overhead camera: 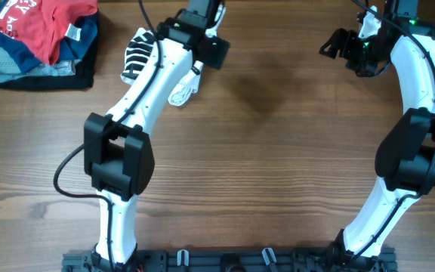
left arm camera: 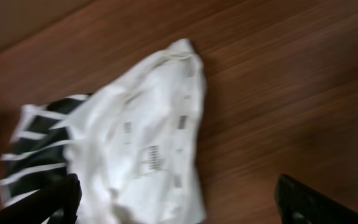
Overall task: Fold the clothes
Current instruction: 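Grasp the white bundle with the left gripper and lift it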
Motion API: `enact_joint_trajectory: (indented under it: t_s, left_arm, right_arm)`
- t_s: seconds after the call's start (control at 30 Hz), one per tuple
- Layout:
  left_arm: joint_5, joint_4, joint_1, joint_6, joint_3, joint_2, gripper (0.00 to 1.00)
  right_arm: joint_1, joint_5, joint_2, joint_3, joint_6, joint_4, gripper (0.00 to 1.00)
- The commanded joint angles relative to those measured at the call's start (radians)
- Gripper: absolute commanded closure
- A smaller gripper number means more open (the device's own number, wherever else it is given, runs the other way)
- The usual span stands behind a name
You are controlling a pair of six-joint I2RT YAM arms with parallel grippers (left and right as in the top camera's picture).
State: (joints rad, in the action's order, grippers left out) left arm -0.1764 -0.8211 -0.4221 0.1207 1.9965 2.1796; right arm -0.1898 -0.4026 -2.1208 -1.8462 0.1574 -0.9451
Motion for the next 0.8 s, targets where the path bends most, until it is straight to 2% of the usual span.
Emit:
enact_joint_trajectory:
  t_s: [0.0, 0.1, 0.43, 0.7, 0.77]
  left_arm:
    - [0.105, -0.027, 0.014, -0.138, 0.003, 0.092, 0.00]
    - [0.097, -0.029, 0.014, -0.137, 0.003, 0.152, 0.01]
    - [-0.089, 0.006, 0.015, -0.137, 0.003, 0.256, 0.02]
    - [-0.196, 0.014, 0.030, -0.126, 0.003, 0.312, 0.22]
    - [-0.196, 0.023, 0.042, -0.126, 0.003, 0.333, 0.32]
  right_arm:
    - [0.002, 0.010, 0.017, -0.001, 0.010, -0.005, 0.10]
    - [0.002, 0.005, 0.017, -0.001, 0.011, -0.005, 0.10]
    - [0.002, -0.026, 0.017, -0.001, 0.027, -0.008, 0.10]
    - [0.002, -0.025, 0.017, -0.001, 0.025, -0.025, 0.09]
    - [0.002, -0.025, 0.017, -0.001, 0.019, -0.032, 0.09]
